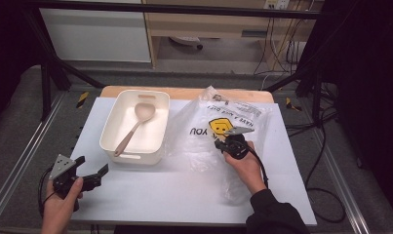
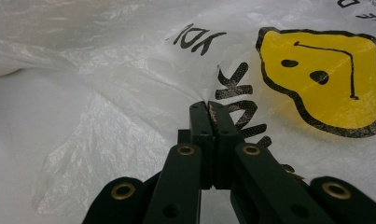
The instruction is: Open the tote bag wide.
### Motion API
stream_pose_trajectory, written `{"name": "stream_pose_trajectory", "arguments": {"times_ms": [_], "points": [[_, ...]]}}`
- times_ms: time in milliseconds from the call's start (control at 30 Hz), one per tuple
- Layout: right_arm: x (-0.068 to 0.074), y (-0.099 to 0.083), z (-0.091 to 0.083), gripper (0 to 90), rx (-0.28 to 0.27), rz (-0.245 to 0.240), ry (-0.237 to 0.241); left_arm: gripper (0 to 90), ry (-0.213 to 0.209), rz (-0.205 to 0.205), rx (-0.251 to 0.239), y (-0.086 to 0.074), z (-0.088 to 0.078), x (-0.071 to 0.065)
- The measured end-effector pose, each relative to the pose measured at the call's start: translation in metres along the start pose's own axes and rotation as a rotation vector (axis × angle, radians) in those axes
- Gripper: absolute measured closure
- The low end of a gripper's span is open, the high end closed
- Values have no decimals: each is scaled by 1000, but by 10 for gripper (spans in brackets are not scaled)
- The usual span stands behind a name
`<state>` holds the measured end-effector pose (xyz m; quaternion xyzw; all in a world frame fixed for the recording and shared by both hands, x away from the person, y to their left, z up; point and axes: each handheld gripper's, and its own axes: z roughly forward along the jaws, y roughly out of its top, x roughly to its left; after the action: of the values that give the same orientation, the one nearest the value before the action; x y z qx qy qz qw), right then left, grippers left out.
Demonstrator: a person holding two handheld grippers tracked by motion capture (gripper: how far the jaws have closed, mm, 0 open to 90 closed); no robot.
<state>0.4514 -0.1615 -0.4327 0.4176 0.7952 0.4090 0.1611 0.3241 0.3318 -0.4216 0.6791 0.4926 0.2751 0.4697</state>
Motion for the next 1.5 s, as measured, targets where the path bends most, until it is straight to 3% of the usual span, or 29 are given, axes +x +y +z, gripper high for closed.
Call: {"name": "stream_pose_trajectory", "arguments": {"times_ms": [1133,1500], "points": [[-4,13,-28,900,-114,45,19,49,-16,12,-16,2,-3,-2],[-2,21,-34,900,-142,47,31,49,-40,-6,-58,12,-17,-5]]}}
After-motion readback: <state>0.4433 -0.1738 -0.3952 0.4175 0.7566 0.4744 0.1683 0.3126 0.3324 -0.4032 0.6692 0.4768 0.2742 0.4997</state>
